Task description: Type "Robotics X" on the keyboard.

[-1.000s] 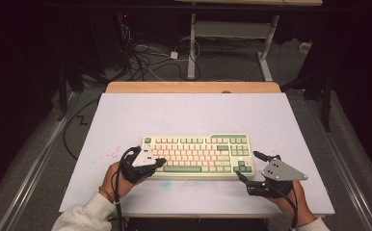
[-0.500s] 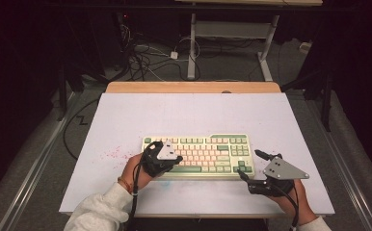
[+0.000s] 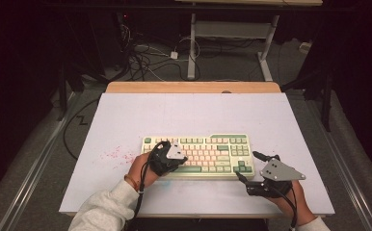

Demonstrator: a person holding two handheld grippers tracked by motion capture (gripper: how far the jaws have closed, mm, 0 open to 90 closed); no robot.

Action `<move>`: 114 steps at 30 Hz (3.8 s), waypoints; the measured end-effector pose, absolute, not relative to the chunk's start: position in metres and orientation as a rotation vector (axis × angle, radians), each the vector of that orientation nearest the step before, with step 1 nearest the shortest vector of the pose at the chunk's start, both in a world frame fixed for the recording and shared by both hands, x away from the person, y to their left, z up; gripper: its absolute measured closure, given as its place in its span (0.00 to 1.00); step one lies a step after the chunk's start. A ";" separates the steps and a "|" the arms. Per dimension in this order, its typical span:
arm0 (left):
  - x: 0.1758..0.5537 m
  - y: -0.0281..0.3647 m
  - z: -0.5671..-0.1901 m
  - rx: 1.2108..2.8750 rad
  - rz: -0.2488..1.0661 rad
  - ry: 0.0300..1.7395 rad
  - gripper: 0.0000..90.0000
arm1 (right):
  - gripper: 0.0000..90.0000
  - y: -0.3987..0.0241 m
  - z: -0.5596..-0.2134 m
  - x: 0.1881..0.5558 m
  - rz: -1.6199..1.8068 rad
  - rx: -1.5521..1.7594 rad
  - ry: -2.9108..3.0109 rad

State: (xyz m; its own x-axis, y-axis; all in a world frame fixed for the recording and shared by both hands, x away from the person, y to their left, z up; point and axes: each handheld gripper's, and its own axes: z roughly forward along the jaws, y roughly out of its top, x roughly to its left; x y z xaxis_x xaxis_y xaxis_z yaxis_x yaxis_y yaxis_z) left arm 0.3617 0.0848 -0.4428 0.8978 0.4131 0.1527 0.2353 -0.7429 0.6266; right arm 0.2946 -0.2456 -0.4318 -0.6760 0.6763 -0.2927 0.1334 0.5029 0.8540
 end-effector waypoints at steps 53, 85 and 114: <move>0.337 0.139 -0.427 2.216 0.641 0.480 0.65 | 0.23 -0.247 -0.427 0.297 1.146 0.667 2.150; 0.295 0.208 -0.450 2.064 0.757 0.661 0.20 | 1.00 -0.217 -0.406 0.334 1.184 0.610 2.251; 0.287 0.219 -0.464 2.087 0.729 0.725 0.18 | 1.00 -0.129 -0.435 0.383 1.006 0.562 2.463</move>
